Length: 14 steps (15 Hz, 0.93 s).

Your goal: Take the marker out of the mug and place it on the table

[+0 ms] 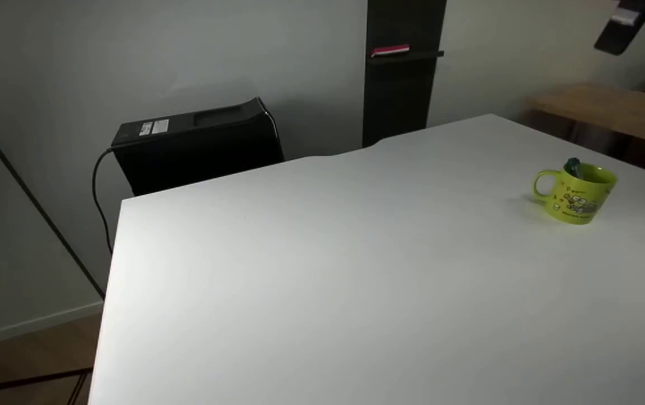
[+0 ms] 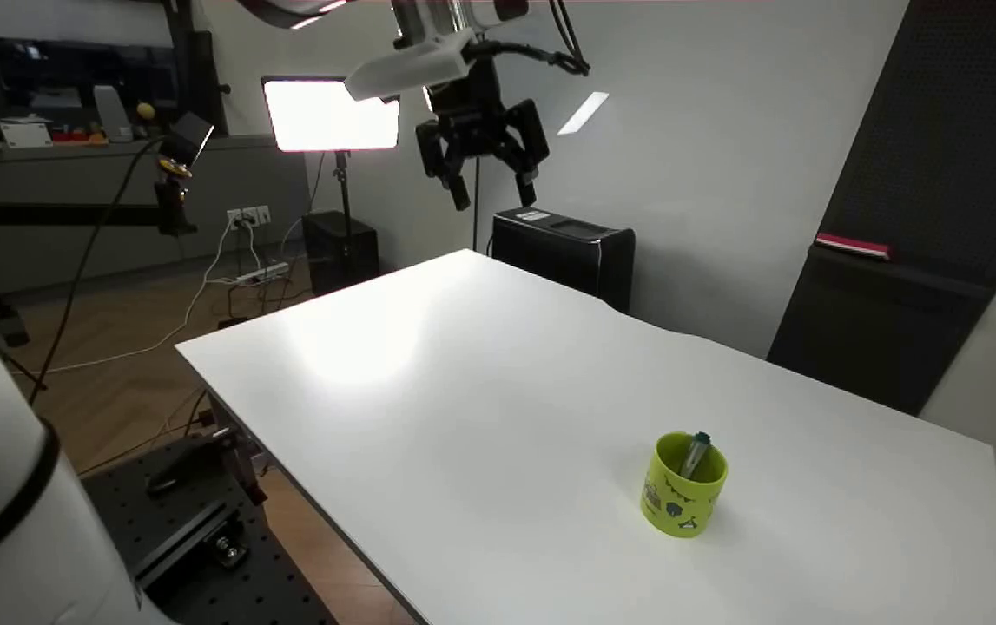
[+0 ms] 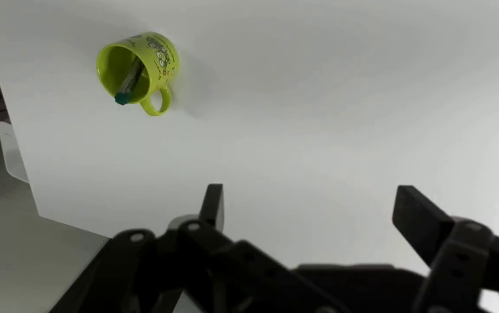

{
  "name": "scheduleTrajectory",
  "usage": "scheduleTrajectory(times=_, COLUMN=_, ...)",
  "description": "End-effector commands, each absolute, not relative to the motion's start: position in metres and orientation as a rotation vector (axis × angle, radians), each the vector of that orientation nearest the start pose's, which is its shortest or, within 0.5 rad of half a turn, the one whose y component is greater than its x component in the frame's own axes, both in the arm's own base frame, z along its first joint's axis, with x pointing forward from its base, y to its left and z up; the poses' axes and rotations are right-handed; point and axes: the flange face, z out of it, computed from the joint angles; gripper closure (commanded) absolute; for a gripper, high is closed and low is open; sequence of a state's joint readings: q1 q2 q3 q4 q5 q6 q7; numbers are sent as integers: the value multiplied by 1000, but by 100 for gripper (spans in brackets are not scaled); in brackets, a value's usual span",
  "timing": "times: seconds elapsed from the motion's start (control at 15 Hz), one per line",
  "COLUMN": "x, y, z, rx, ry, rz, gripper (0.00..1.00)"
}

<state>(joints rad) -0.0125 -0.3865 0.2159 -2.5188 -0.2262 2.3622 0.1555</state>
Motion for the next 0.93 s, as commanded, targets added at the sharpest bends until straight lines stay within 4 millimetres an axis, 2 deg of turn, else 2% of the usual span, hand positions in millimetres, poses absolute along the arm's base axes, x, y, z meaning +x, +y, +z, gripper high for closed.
scheduleTrajectory(times=0.0, x=429, y=87, z=435, rx=-3315, ry=-309, rz=-428, gripper=0)
scheduleTrajectory(times=0.13, x=430, y=82, z=434, rx=-3311, ry=-299, rz=-421, gripper=0)
scheduleTrajectory(times=0.27, x=436, y=64, z=430, rx=-3308, ry=-263, rz=-380, gripper=0)
scheduleTrajectory(times=0.53, x=451, y=4, z=410, rx=-3309, ry=-143, rz=-294, gripper=0)
scheduleTrajectory(times=0.87, x=471, y=-70, z=370, rx=-3268, ry=-47, rz=-163, gripper=0)
